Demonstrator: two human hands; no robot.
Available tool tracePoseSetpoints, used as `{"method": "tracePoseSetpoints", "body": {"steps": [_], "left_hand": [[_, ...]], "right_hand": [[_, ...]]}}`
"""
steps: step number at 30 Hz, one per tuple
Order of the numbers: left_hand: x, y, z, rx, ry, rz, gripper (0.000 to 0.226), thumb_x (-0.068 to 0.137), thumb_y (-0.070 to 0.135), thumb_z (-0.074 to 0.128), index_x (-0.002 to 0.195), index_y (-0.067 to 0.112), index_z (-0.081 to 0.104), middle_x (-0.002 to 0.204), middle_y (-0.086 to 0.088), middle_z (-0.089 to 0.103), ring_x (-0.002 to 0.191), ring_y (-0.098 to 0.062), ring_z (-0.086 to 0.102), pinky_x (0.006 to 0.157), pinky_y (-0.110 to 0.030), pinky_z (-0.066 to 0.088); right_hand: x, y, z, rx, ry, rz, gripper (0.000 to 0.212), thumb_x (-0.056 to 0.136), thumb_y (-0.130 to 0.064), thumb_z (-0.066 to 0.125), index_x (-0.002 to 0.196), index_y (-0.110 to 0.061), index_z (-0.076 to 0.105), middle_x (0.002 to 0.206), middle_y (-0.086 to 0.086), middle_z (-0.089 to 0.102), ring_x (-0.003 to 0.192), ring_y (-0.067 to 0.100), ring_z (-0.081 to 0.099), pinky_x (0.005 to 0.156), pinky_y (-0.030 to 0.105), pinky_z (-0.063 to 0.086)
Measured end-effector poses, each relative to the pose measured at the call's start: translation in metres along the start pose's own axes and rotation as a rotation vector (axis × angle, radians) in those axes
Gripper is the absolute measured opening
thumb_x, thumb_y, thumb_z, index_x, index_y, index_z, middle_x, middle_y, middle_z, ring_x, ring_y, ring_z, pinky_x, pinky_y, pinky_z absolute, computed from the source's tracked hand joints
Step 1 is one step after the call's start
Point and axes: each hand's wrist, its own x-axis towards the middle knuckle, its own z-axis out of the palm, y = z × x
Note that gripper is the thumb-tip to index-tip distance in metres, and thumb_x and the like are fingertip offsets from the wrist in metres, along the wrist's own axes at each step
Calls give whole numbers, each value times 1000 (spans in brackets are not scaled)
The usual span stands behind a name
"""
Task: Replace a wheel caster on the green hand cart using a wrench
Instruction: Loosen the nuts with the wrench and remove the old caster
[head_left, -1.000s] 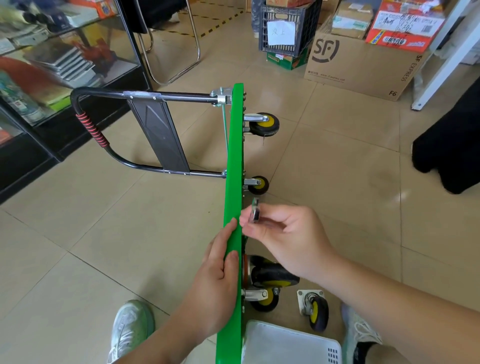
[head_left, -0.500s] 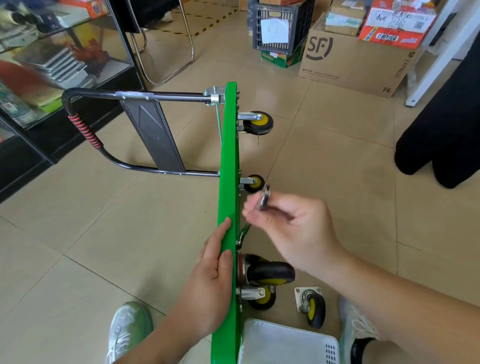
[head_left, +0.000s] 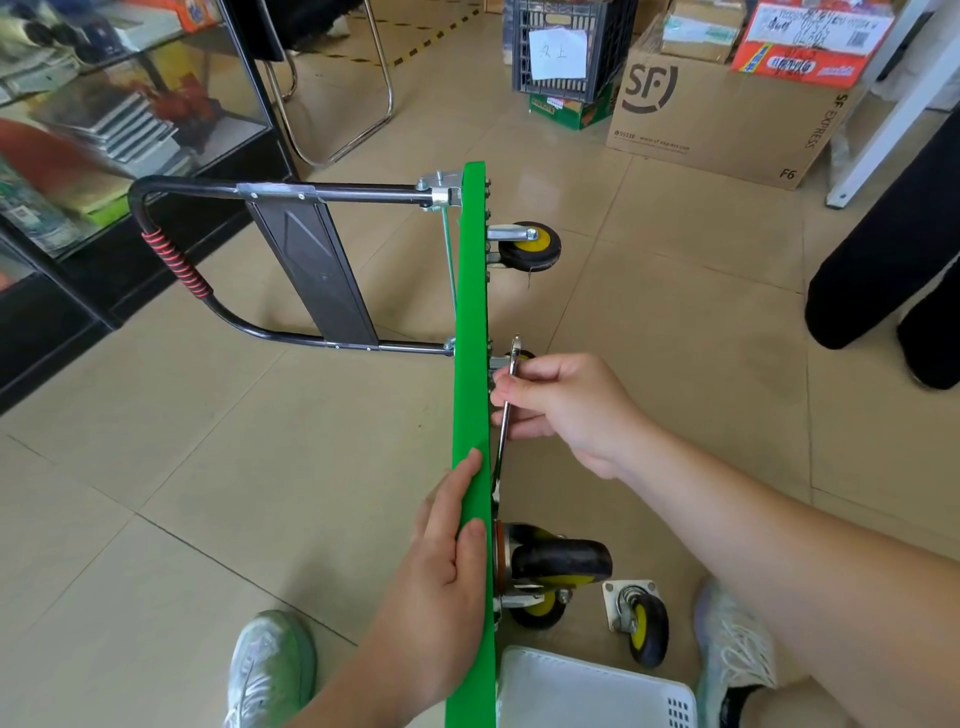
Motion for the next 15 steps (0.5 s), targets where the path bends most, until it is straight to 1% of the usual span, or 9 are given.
{"method": "tracePoseSetpoints", "body": {"steps": [3, 7, 9, 11, 13, 15], "left_hand": [[0, 0, -1, -10, -8, -8, 53, 110, 21, 35, 140, 64, 25, 146, 40, 28, 125, 33, 29, 96, 10, 19], [-1, 2, -2, -21, -18, -9, 51, 110, 21, 34, 139, 63, 26, 144, 41, 28, 121, 36, 29, 92, 11, 19], [-1, 4, -2, -30, -15, -3, 51, 110, 21, 35, 139, 62, 27, 144, 40, 29, 120, 36, 29, 91, 11, 19], [-1, 5, -1, -34, -7, 3, 49, 110, 20, 35, 137, 61, 29, 143, 42, 29, 120, 38, 28, 91, 11, 19], [-2, 6, -1, -43, 1, 10, 49, 110, 20, 35, 136, 61, 30, 142, 42, 29, 120, 38, 27, 91, 11, 18], [-2, 5, 0, -48, -3, 6, 49, 110, 19, 35, 136, 61, 30, 143, 42, 30, 121, 37, 28, 91, 11, 19]], "right_hand": [[2, 3, 3, 21, 5, 16, 7, 92, -7, 70, 93, -12, 73, 84, 6, 77, 82, 26, 76, 79, 43, 61], [-6, 3, 4, 11, 17, -43, 11, 91, -5, 70, 94, -15, 74, 85, 4, 77, 84, 24, 75, 80, 42, 62], [-15, 3, 6, -23, 39, -105, 14, 90, -5, 72, 94, -19, 74, 88, 5, 77, 88, 22, 76, 81, 42, 62], [-26, 4, 7, -56, 44, -184, 16, 90, -5, 72, 95, -20, 75, 88, 5, 78, 88, 21, 76, 80, 40, 63], [-40, 7, 7, -92, 20, -274, 17, 89, -4, 72, 97, -19, 75, 89, 2, 78, 88, 18, 76, 78, 35, 62], [-54, 12, 5, -131, 4, -364, 18, 88, -2, 73, 99, -15, 76, 95, 0, 79, 93, 15, 75, 82, 31, 60]]}}
